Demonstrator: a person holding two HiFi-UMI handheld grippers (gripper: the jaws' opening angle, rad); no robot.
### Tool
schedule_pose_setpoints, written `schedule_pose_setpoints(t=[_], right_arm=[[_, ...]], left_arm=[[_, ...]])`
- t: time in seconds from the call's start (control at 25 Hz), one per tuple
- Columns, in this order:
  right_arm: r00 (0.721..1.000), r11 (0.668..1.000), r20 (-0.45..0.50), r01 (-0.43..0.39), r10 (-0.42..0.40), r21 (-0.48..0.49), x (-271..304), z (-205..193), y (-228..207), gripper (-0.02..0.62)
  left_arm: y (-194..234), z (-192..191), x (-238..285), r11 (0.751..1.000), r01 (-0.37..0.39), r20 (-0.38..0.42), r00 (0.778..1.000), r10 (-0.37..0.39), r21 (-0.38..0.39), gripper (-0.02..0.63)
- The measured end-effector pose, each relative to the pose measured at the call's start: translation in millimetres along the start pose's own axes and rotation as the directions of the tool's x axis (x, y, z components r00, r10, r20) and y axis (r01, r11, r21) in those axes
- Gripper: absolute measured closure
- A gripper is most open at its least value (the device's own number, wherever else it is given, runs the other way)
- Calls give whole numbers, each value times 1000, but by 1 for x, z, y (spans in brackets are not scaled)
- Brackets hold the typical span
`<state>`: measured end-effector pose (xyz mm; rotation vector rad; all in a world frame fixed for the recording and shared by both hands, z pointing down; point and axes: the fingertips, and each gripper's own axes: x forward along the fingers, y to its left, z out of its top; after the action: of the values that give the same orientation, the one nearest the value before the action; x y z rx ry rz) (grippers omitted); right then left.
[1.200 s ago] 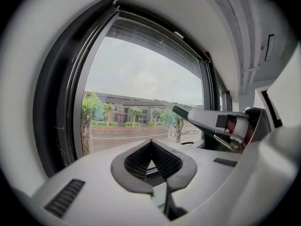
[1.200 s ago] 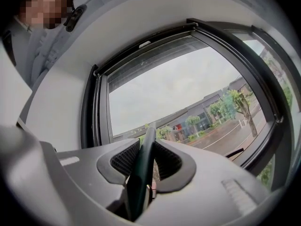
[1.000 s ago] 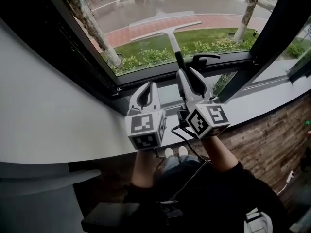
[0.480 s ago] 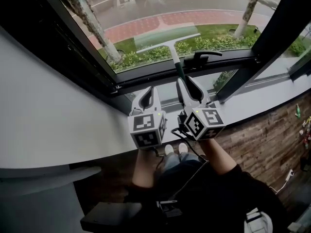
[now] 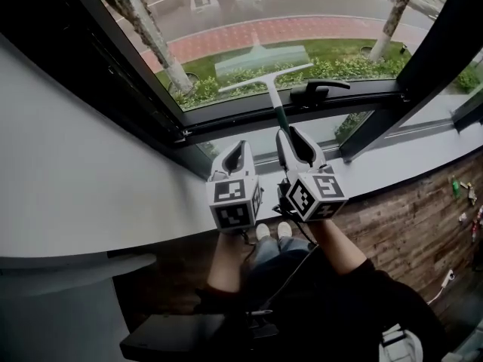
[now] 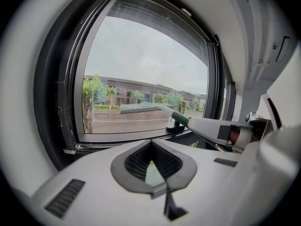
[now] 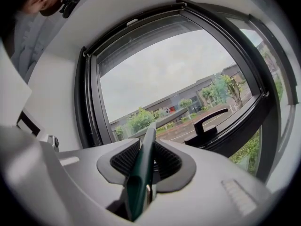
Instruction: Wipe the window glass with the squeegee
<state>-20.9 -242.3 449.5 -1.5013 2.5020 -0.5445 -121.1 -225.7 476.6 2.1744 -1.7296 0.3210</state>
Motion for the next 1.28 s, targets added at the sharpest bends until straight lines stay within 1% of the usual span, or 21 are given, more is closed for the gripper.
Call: schedule_pose_setpoints(t=[0.24,0.32,0.44,0.52,0.6,0.68,0.8,0.88,0.92,1.0,1.04,1.16,1.28], right_arm=[[997,998,-77,29,-25,53,-2,-27,-18,497],[996,998,-85,33,-28,56,-2,-28,-21,497],[997,998,-76,12,-8,55,-3,-22,-18,497],[998,999,-57,-12,14,41,-5,-13,-12,497],[999,999,-21,-42,42,7,-9,3,-3,497],[996,997,32,-77,78,-25,-15,24,10,497],[984,991,115,-129,134,-47,-29,59,29,497],[970,985,175,-160,168,-63,-33,85,42,497],[959,981,208,-179,190,-70,-33,99,49,497],[931,970,274,-229,243,-80,-32,129,68,497],[914,963,303,-253,268,-90,-31,144,79,497],[868,945,374,-295,328,-143,-27,184,113,497],[815,934,456,-305,358,-188,-22,225,142,497]], left_arm=[[2,-7,2,1000,-21,-15,1000,21,-8,604],[5,-8,2,999,-33,-17,999,33,-11,604],[8,-6,0,998,-55,-6,998,55,-24,604],[10,1,-4,997,-71,17,997,71,-32,604],[11,12,-12,996,-88,50,995,88,-19,604],[11,24,-23,993,-119,81,990,119,7,604],[8,46,-44,981,-183,135,975,174,61,604],[5,67,-57,977,-202,198,963,184,72,604],[4,81,-63,978,-198,247,953,177,64,604],[4,109,-75,981,-188,354,921,162,41,604],[5,122,-82,981,-190,384,910,159,45,604],[8,159,-103,971,-219,432,888,157,96,604],[11,195,-121,959,-252,491,856,160,126,604]])
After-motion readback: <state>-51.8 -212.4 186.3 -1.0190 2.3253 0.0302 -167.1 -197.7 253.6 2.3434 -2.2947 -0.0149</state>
